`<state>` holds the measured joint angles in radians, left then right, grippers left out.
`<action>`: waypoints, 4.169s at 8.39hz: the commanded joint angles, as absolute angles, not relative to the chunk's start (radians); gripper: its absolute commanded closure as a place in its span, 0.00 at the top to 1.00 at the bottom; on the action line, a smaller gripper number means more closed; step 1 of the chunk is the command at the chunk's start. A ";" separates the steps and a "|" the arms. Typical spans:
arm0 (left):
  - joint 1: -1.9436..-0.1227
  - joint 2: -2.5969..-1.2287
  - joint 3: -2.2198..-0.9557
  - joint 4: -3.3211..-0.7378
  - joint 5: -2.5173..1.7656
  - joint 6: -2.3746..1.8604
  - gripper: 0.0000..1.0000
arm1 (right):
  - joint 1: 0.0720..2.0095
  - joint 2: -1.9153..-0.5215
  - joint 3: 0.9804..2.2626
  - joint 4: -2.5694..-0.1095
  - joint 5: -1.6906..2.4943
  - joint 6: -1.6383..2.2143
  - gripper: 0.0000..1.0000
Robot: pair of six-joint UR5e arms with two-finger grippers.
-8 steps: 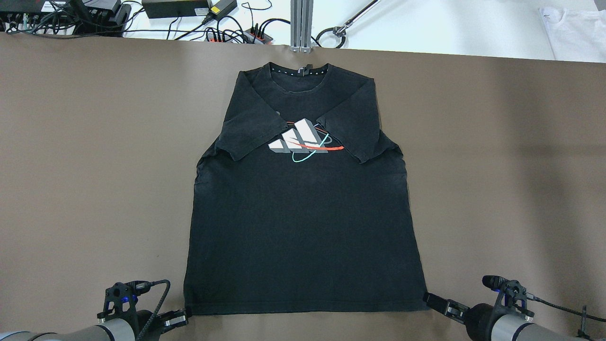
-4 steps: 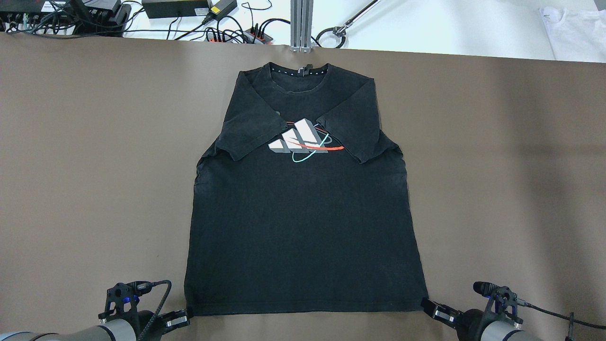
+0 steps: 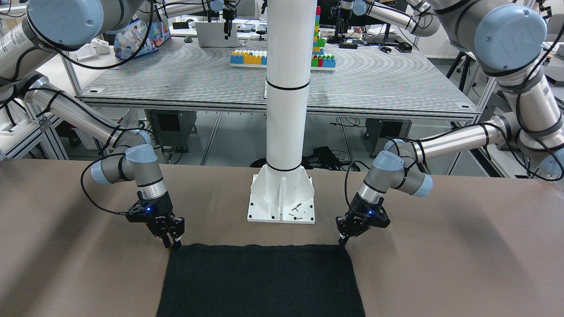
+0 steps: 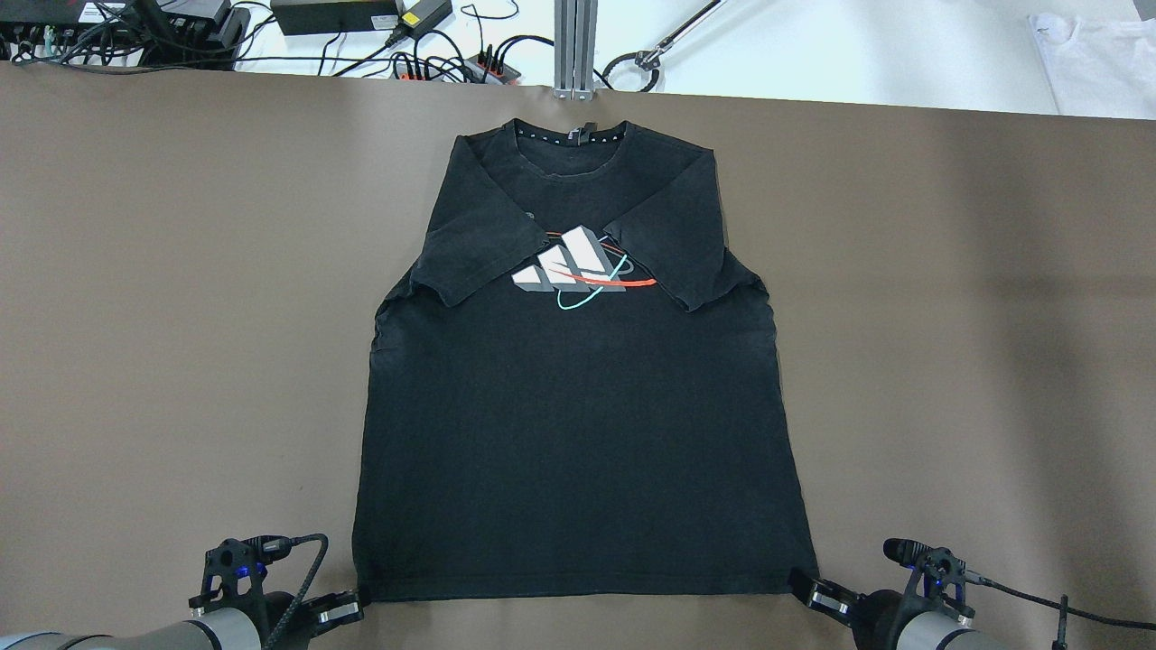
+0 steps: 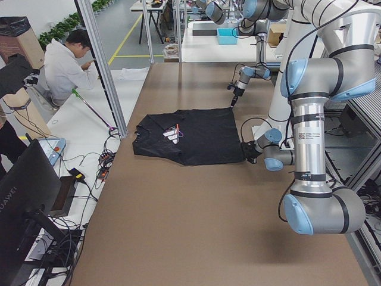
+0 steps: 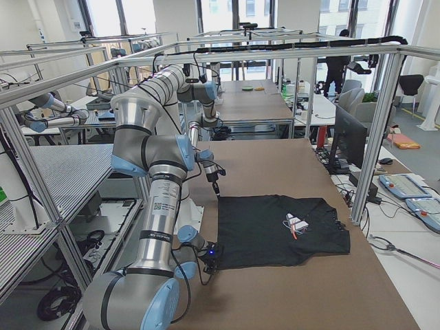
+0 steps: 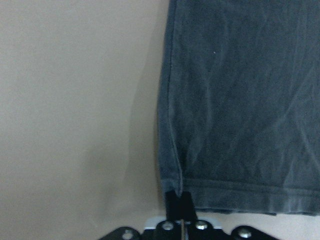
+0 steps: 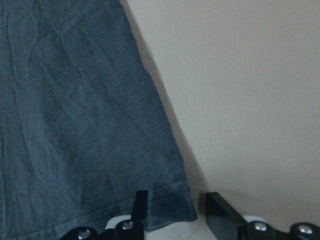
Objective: Fold clothes
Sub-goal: 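Grasp both hem corners with the left and right grippers, then lift the hem with both grippers and fold it toward the collar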
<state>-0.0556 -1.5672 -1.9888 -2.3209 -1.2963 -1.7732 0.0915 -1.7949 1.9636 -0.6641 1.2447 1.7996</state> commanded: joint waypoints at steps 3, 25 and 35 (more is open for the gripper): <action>-0.055 -1.575 -1.987 -2.321 -1.298 -1.770 0.00 | 0.097 -1.815 1.976 -0.658 1.249 1.796 0.22; -0.468 -1.686 -2.440 -1.640 -2.194 -1.287 0.00 | 0.115 -1.779 2.536 -1.238 1.781 1.460 0.00; -0.831 -1.975 -2.111 -1.629 -2.068 -1.296 0.00 | 0.541 -1.600 2.297 -1.244 1.753 1.459 0.00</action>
<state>-0.7234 -1.8917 -2.2155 -1.6320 -2.0681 -1.2938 0.3907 -1.6550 2.3779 -1.2450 1.6985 1.4612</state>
